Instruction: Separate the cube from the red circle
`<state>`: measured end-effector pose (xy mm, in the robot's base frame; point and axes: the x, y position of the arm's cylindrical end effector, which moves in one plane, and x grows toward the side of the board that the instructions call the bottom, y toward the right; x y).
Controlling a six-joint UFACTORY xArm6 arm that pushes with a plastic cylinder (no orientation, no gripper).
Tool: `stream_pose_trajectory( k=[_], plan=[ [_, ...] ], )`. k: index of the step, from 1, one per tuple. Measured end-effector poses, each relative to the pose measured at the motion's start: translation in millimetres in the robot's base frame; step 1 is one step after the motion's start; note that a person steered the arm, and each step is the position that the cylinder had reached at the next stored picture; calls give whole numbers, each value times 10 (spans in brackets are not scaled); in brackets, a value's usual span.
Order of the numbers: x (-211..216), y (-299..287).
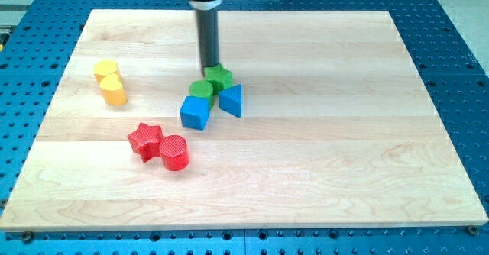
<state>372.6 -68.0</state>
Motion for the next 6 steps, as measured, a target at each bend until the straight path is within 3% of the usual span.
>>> stream_pose_trajectory(
  k=[2, 3, 4, 6],
  plan=[
    [773, -8],
    [719, -425],
    [1225, -670],
    [1514, 747]
  ],
)
